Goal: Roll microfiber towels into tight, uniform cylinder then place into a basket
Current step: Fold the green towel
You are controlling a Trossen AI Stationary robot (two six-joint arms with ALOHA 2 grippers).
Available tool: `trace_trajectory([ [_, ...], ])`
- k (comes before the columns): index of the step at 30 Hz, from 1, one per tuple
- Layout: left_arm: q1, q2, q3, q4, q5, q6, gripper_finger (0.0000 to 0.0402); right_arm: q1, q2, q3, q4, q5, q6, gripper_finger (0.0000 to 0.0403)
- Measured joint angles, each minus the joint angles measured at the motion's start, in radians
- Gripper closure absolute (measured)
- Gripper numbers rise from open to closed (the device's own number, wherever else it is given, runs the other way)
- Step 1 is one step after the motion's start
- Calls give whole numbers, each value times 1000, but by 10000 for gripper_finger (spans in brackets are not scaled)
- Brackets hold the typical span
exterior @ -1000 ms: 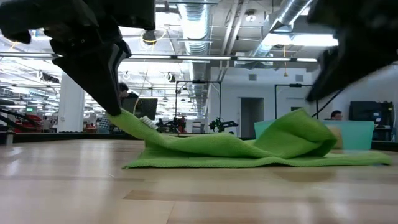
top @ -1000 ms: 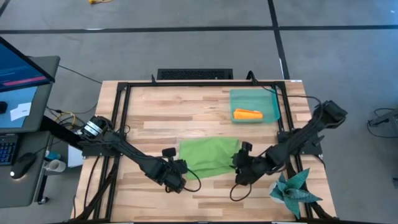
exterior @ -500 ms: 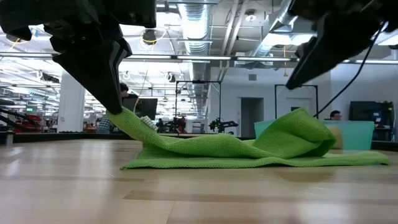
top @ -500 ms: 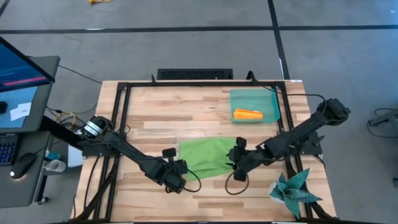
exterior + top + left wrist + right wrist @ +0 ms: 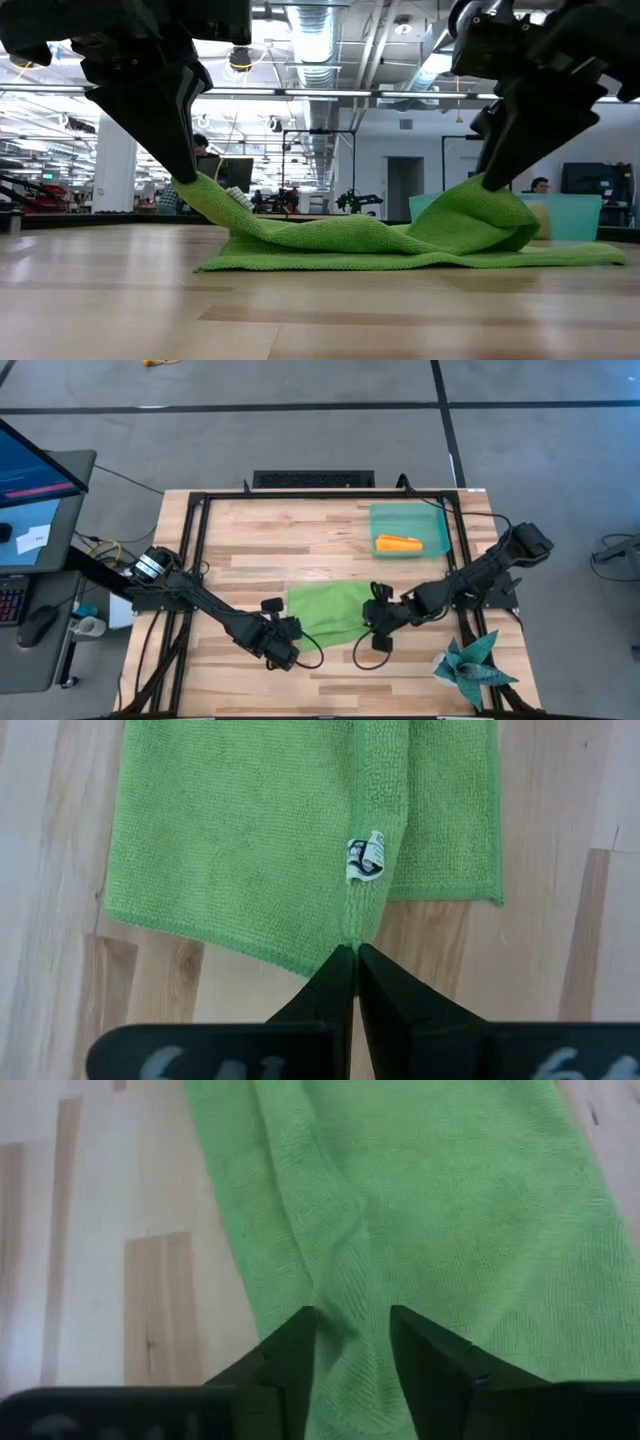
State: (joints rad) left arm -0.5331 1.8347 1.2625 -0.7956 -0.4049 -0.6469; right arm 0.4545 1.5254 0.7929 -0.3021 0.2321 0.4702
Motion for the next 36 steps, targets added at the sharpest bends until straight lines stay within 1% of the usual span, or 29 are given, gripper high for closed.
trace_trajectory([
  [3, 0, 0, 0, 0, 0, 2, 398, -6, -1, 0, 5, -7, 0, 287],
  [8, 0, 0, 0, -1, -19, 15, 398, -14, 19, -1, 11, -70, 1, 351],
  [10, 0, 0, 1, -7, -29, 25, 398, -13, 19, -1, 23, -74, 1, 377],
  [12, -2, -1, 1, -24, -30, 25, 398, -7, 19, -1, 40, -75, 1, 393],
  [15, -15, -2, 1, -61, -35, 13, 398, 18, 12, -1, 86, -74, 2, 391],
  [18, -37, -2, 1, -107, -34, -20, 398, 54, 16, 21, 105, -73, 25, 396],
  [24, -112, -5, 29, -203, -39, -137, 398, 140, 16, 114, 105, -20, 32, 398],
  [28, -184, -5, 90, -305, -85, -228, 398, 192, 16, 188, 98, 25, 1, 399],
  [32, -255, -5, 169, -461, -131, -361, 398, 220, 16, 262, 65, 43, -21, 400],
  [36, -308, -5, 256, -650, -227, -483, 398, 235, 16, 352, -54, 106, -101, 400],
])
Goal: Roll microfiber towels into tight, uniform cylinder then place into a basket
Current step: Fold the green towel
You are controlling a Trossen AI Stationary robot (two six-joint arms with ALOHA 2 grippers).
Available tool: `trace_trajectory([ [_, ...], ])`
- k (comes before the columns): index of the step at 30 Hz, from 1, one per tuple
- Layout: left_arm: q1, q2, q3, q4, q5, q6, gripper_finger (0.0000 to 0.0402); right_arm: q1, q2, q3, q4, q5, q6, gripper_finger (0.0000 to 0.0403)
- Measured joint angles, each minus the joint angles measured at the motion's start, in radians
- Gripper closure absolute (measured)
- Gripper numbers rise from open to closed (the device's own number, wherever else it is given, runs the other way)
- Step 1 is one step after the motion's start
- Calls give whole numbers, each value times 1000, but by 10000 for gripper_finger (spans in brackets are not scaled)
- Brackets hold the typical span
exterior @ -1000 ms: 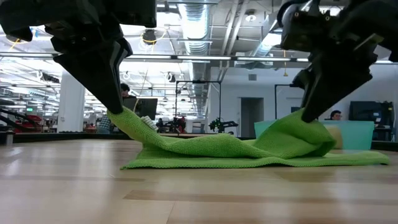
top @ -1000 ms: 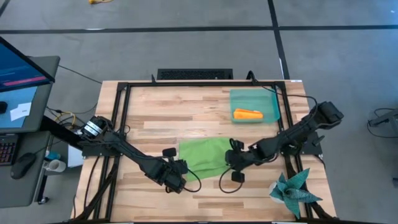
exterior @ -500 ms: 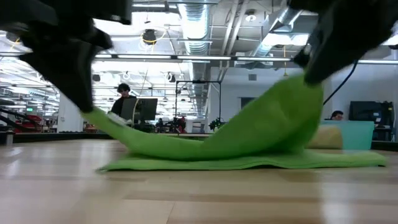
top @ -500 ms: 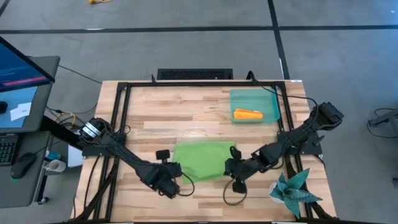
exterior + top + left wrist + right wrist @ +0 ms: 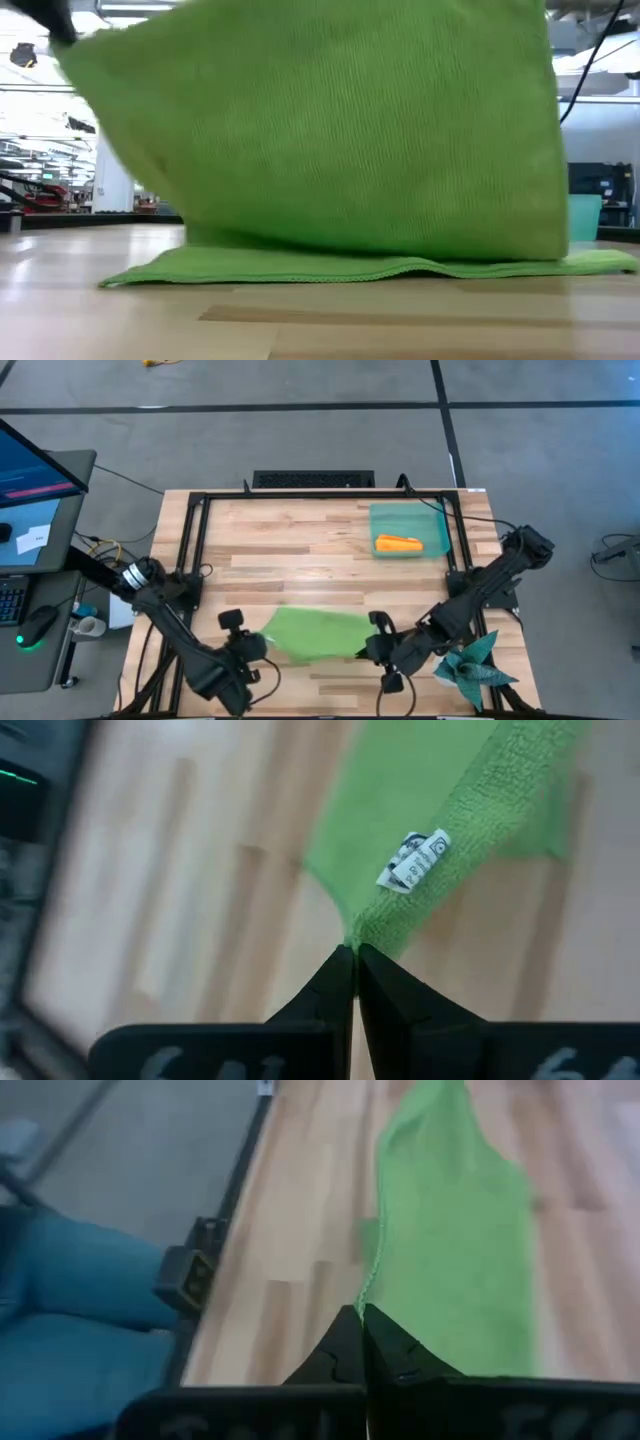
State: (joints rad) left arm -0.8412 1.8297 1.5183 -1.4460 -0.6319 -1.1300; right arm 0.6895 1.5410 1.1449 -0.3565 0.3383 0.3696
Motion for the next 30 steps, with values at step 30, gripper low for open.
trace_trajectory([
  [30, -29, -2, 661, -124, -110, 167, 398, 93, 1, 547, -363, 131, -75, 401],
])
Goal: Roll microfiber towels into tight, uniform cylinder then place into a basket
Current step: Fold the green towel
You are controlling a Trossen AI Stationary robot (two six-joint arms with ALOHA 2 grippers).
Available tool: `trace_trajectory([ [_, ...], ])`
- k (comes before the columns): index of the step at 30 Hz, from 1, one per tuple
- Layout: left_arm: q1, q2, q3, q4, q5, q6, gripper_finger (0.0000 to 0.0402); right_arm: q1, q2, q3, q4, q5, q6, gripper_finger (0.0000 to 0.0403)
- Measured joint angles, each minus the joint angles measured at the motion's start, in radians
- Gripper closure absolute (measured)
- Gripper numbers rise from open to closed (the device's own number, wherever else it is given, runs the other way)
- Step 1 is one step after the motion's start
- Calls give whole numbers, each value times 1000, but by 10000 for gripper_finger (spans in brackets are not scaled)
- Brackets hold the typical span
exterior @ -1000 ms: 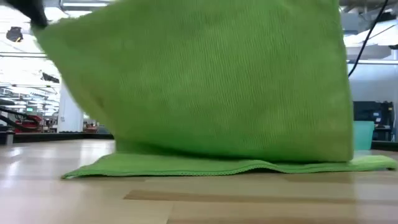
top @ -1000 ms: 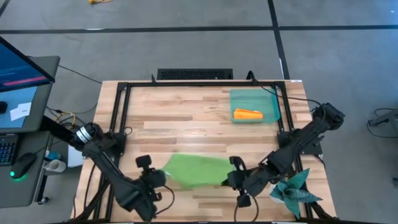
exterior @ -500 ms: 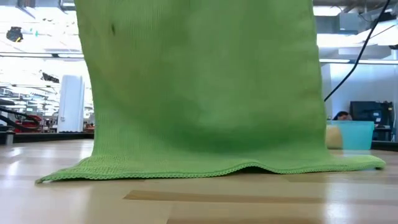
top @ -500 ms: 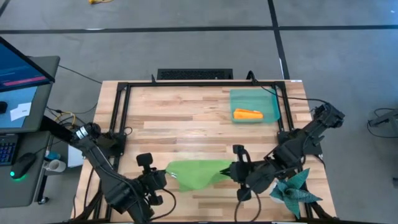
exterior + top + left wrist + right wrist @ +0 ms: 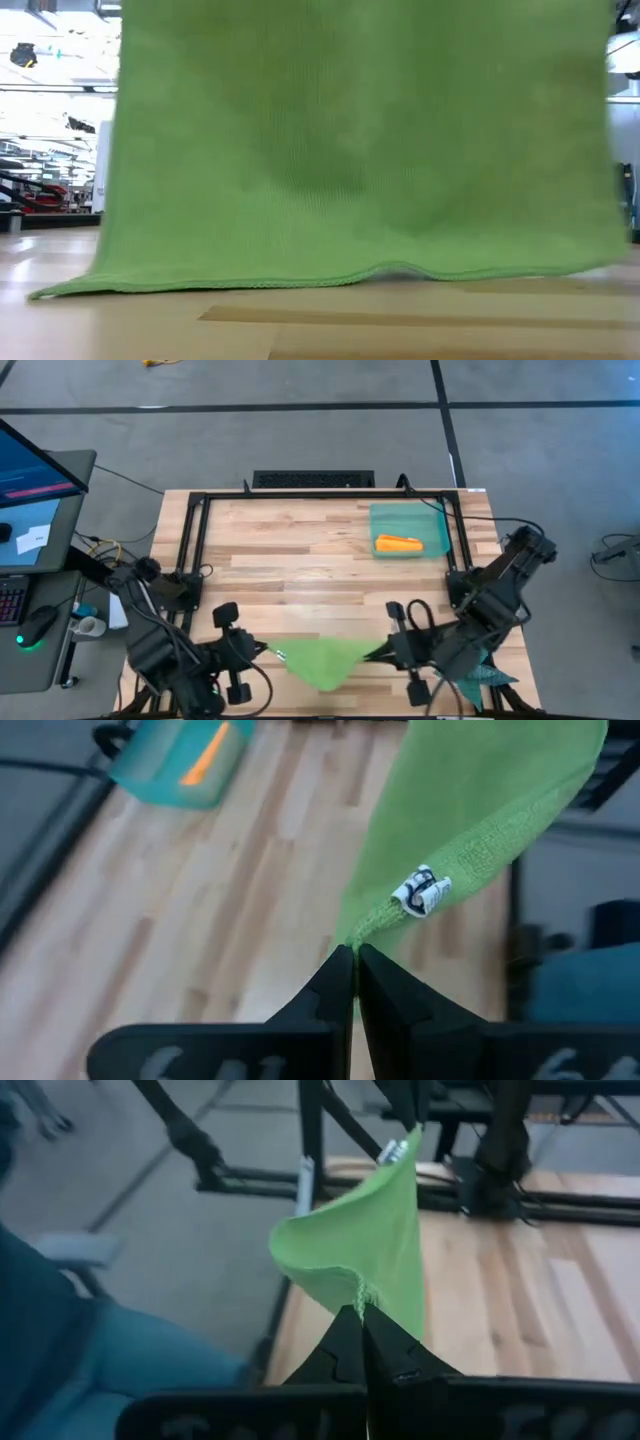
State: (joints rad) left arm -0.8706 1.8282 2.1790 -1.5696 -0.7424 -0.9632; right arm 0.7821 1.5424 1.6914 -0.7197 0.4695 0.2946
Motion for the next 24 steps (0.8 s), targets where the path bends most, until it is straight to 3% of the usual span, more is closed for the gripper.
trace_trajectory([
  [9, -35, 1, 137, -2, 127, -123, 398, 80, 0, 77, 80, 10, 19, 401],
  [15, -10, -18, 175, 29, 139, -140, 398, 86, -1, 103, 64, 79, 18, 401],
  [21, 25, -12, 158, 5, 125, -25, 398, 51, 1, 98, -121, 163, 38, 401],
  [24, 45, -11, 80, 2, 59, 48, 398, 17, 13, 45, -240, 258, 125, 400],
])
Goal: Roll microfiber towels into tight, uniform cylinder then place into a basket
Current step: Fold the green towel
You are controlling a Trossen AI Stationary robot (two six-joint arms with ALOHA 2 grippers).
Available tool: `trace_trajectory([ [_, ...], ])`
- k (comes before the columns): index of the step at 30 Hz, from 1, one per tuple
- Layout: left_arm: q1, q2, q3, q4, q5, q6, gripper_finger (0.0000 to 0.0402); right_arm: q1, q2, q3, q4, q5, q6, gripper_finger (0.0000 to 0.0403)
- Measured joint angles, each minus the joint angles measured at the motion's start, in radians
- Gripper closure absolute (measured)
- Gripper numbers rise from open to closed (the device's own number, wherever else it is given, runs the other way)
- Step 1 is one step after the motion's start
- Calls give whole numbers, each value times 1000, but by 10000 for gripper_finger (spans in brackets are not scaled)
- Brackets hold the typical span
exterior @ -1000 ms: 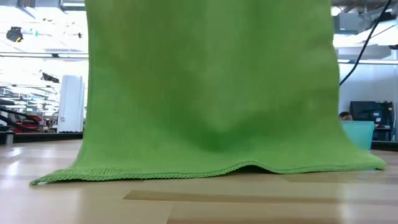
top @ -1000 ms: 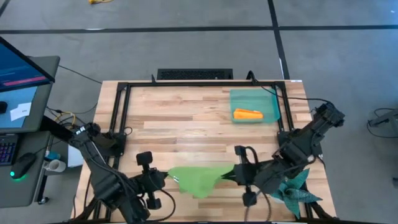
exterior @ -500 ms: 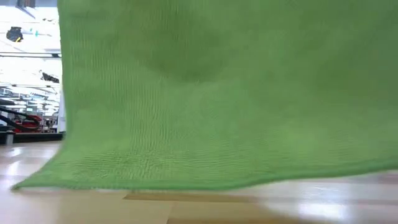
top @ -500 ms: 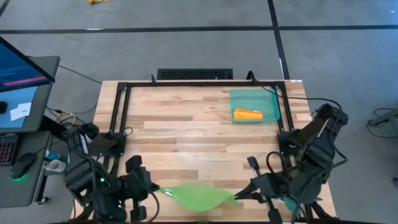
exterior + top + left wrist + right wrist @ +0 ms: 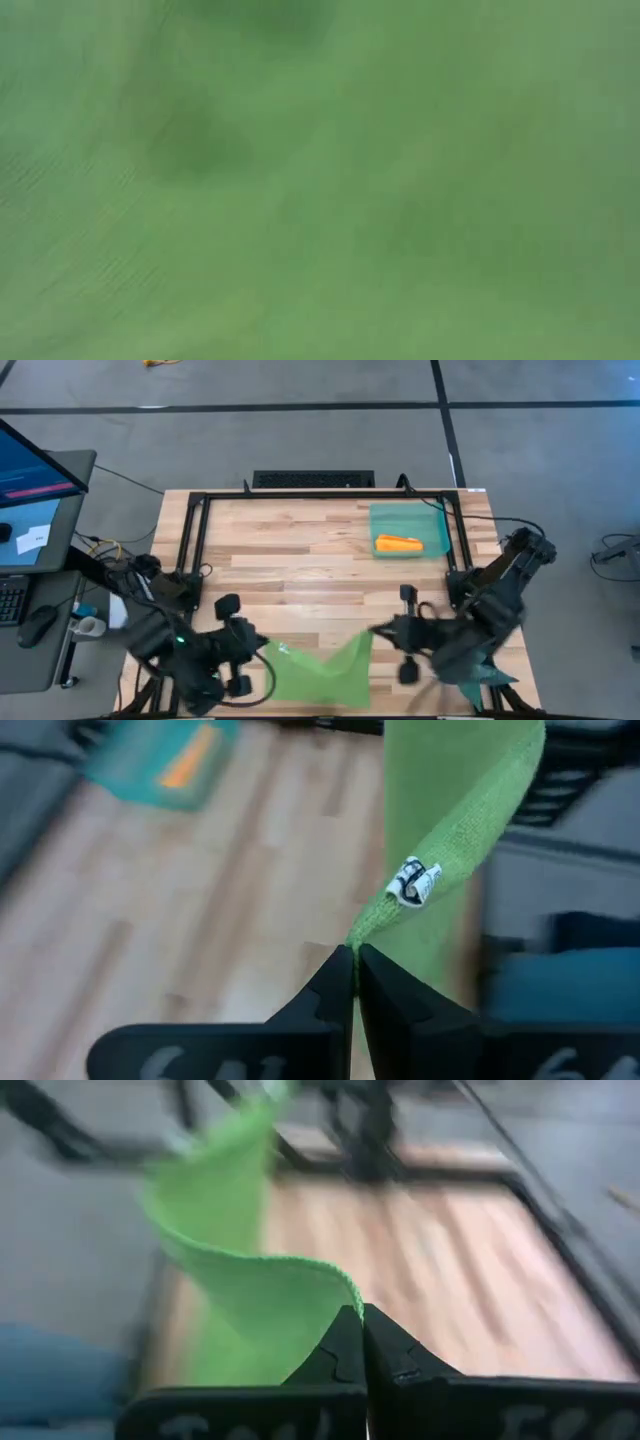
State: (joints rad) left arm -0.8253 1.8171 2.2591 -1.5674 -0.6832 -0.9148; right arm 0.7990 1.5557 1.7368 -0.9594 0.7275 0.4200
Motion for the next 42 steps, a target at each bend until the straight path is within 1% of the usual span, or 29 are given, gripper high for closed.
trace_trajectory([
  [2, 24, 0, -92, -6, -41, 25, 398, -22, 5, -60, -80, 12, 83, 400],
  [3, 31, 2, -143, -3, -52, 28, 398, -39, 5, -96, -86, 11, 118, 400],
  [7, 77, 1, -376, 4, -83, 0, 398, -96, 5, -273, -43, 7, 195, 400],
  [10, 111, 2, -563, -1, -105, -92, 398, -133, 4, -395, 53, 4, 209, 400],
  [12, 132, 2, -667, -4, -115, -152, 398, -159, 5, -471, 122, -7, 205, 401],
  [15, 159, 2, -791, 1, -119, -220, 398, -194, 5, -551, 205, -14, 187, 401],
  [17, 175, 2, -850, 7, -162, -249, 398, -216, 5, -591, 224, -16, 180, 401],
  [19, 191, 2, -891, 16, -220, -256, 398, -236, 5, -621, 237, -15, 159, 401],
  [21, 214, 2, -924, 34, -272, -217, 398, -257, 5, -649, 257, -13, 132, 400],
  [25, 268, 1, -965, 47, -332, -146, 398, -304, 5, -693, 302, -11, 67, 399],
  [28, 312, 1, -984, 48, -317, -90, 398, -341, 4, -707, 334, -8, 10, 399],
  [31, 347, 1, -986, 51, -272, -27, 398, -372, 4, -713, 373, -18, -42, 399],
  [35, 372, 1, -971, 51, -241, 18, 398, -391, 4, -713, 388, -19, -65, 399],
  [39, 370, 0, -958, 85, -188, 17, 398, -373, 4, -713, 400, -20, -58, 398],
  [42, 338, 0, -958, 116, -139, 19, 398, -341, 4, -713, 413, -24, -50, 398],
])
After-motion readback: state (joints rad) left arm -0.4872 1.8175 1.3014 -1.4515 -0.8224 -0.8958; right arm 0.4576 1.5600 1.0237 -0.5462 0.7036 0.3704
